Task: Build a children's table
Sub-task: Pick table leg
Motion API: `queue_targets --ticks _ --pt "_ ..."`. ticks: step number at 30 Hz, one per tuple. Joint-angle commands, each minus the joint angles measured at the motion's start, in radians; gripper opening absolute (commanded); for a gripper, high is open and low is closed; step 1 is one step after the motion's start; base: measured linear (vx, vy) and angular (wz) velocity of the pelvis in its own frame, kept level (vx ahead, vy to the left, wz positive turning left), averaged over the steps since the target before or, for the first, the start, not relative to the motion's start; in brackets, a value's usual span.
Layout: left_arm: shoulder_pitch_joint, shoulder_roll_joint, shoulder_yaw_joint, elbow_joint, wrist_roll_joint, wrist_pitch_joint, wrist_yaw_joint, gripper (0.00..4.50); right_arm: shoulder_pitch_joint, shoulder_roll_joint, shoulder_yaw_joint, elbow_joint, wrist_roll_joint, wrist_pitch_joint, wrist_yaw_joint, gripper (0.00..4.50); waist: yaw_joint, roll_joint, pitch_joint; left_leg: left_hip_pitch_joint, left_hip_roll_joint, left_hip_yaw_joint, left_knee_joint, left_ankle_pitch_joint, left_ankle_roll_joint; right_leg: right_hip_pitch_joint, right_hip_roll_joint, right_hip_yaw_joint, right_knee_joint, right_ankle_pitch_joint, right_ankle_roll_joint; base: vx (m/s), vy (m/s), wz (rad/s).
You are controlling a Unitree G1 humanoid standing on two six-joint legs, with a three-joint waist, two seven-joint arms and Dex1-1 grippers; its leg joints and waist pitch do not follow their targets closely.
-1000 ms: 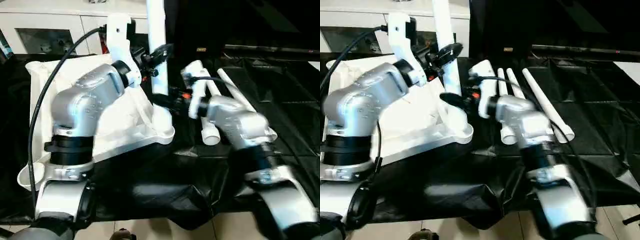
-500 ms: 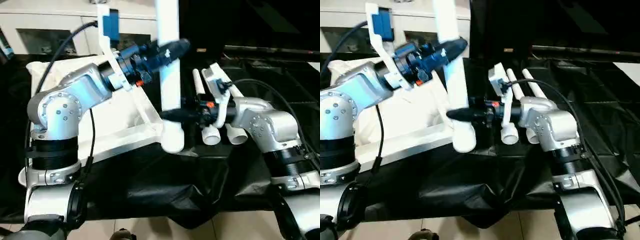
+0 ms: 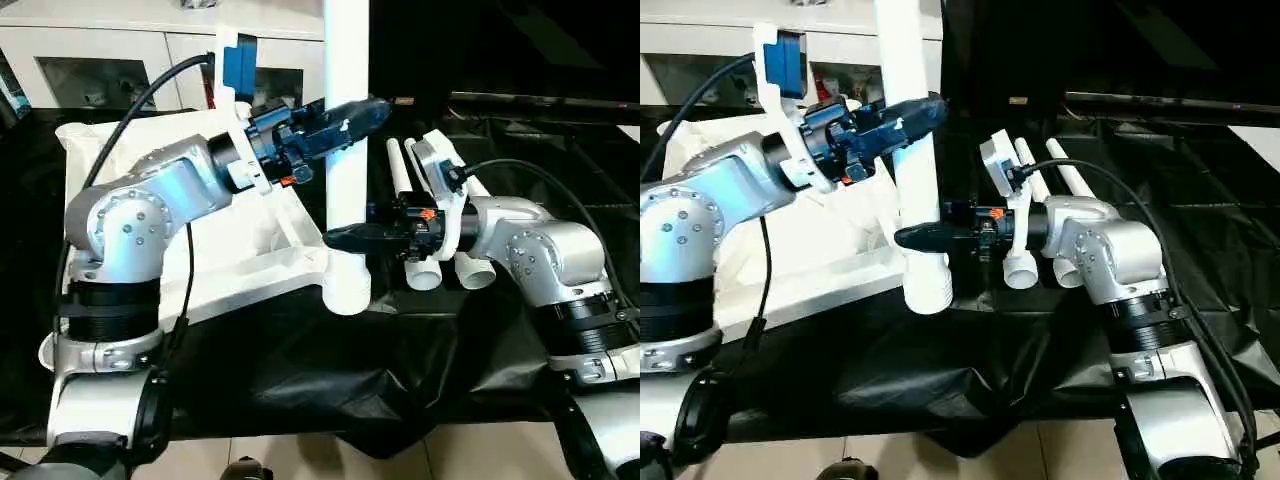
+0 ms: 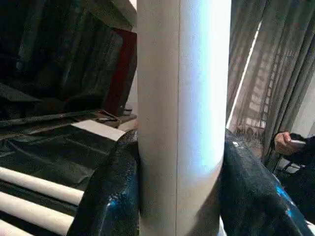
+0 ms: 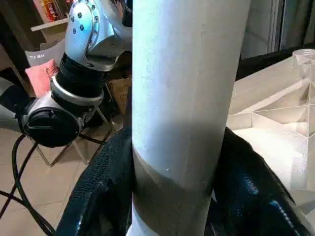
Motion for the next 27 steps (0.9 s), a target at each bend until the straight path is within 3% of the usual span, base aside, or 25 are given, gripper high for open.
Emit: queue_targets --ticks 1,3,4,5,8,10,12,14,16,18,22,23,27 --pt "-0.001 -0.012 -0.005 -0.012 -0.008 0.005 0.010 1.77 -0.010 -0.006 0.005 -0.019 0.010 0.005 0.013 1.82 0.003 0.000 -0.085 0.028 0.040 -0.012 -0.062 -0.156 -0.015 0.052 -0.064 0.036 -0.068 -0.054 -0.235 0.000 0.000 0.00" --pt "-0.008 -0.025 0.009 0.002 0.001 -0.017 0.057 1.77 -0.012 0.007 0.007 -0.003 -0.035 -0.051 -0.034 1.82 0.003 0.000 -0.084 0.027 0.040 -0.011 -0.062 -0.157 -0.018 0.051 -0.065 0.036 -0.069 -0.059 -0.232 0.000 0.000 0.00" --pt "-0.012 -0.025 0.009 0.007 0.011 -0.029 0.067 1.77 -0.015 0.013 0.004 0.004 -0.041 -0.055 -0.048 2.17 0.004 0.000 -0.085 0.028 0.040 -0.012 -0.062 -0.157 -0.019 0.052 -0.065 0.036 -0.069 -0.059 -0.232 0.000 0.000 0.00" --pt "-0.012 -0.025 0.009 0.007 0.012 -0.029 0.067 1.77 -0.015 0.013 0.004 0.004 -0.041 -0.056 -0.049 2.38 0.004 -0.007 -0.085 0.028 0.040 -0.011 -0.062 -0.153 -0.016 0.052 -0.064 0.037 -0.069 -0.056 -0.231 0.000 0.000 0.00" --pt "-0.046 -0.040 0.021 0.046 0.065 -0.071 0.136 1.77 -0.023 0.029 -0.010 0.017 -0.041 -0.051 -0.084 2.63 0.004 -0.009 -0.084 0.026 0.039 -0.011 -0.061 -0.139 -0.011 0.051 -0.064 0.037 -0.069 -0.059 -0.221 0.000 0.000 0.00" --pt "-0.072 -0.049 0.017 0.068 0.133 -0.097 0.225 1.77 -0.026 0.047 0.000 0.027 -0.110 -0.115 -0.175 2.94 0.005 -0.007 -0.084 0.026 0.041 -0.012 -0.062 -0.135 -0.018 0.049 -0.065 0.038 -0.070 -0.067 -0.207 0.000 0.000 0.00" --pt "-0.078 -0.053 0.015 0.070 0.159 -0.100 0.269 1.77 -0.034 0.062 -0.001 0.047 -0.136 -0.128 -0.232 2.98 0.005 -0.006 -0.085 0.028 0.040 -0.013 -0.062 -0.138 -0.026 0.050 -0.066 0.037 -0.069 -0.072 -0.200 0.000 0.000 0.00" --pt "-0.088 -0.063 0.015 0.067 0.211 -0.108 0.367 1.77 -0.048 0.092 -0.008 0.076 -0.164 -0.120 -0.330 2.99 0.002 -0.020 -0.085 0.026 0.040 -0.011 -0.063 -0.123 -0.026 0.052 -0.065 0.038 -0.069 -0.071 -0.191 0.000 0.000 0.00" --pt "-0.091 -0.062 0.000 0.057 0.253 -0.117 0.420 1.77 -0.059 0.120 -0.012 0.099 -0.179 -0.090 -0.406 2.99 0.000 -0.016 -0.085 0.027 0.041 -0.012 -0.063 -0.110 -0.029 0.050 -0.066 0.038 -0.067 -0.061 -0.181 0.000 0.000 0.00" --pt "-0.092 -0.067 -0.007 0.047 0.269 -0.120 0.441 1.77 -0.061 0.138 -0.007 0.112 -0.190 -0.085 -0.436 2.99 -0.002 -0.020 -0.086 0.026 0.040 -0.011 -0.063 -0.103 -0.029 0.050 -0.064 0.037 -0.066 -0.051 -0.179 0.000 0.000 0.00" --pt "-0.093 -0.078 -0.018 0.023 0.270 -0.102 0.458 1.77 -0.064 0.169 -0.007 0.144 -0.209 -0.091 -0.478 2.99 -0.004 -0.020 -0.088 0.028 0.040 -0.010 -0.062 -0.095 -0.032 0.049 -0.064 0.036 -0.062 -0.002 -0.196 0.000 0.000 0.00" --pt "-0.093 -0.082 -0.018 0.018 0.266 -0.096 0.460 1.77 -0.066 0.175 -0.010 0.153 -0.212 -0.093 -0.485 2.71 -0.003 -0.022 -0.087 0.028 0.040 -0.010 -0.063 -0.095 -0.032 0.049 -0.064 0.036 -0.061 0.001 -0.198 0.000 0.000 0.00" --pt "-0.095 -0.095 -0.016 0.000 0.246 -0.081 0.465 1.77 -0.073 0.192 -0.025 0.177 -0.197 -0.090 -0.496 2.45 -0.004 -0.023 -0.084 0.028 0.041 -0.011 -0.066 -0.129 -0.042 0.050 -0.067 0.037 -0.065 -0.033 -0.197 0.000 0.000 0.00"
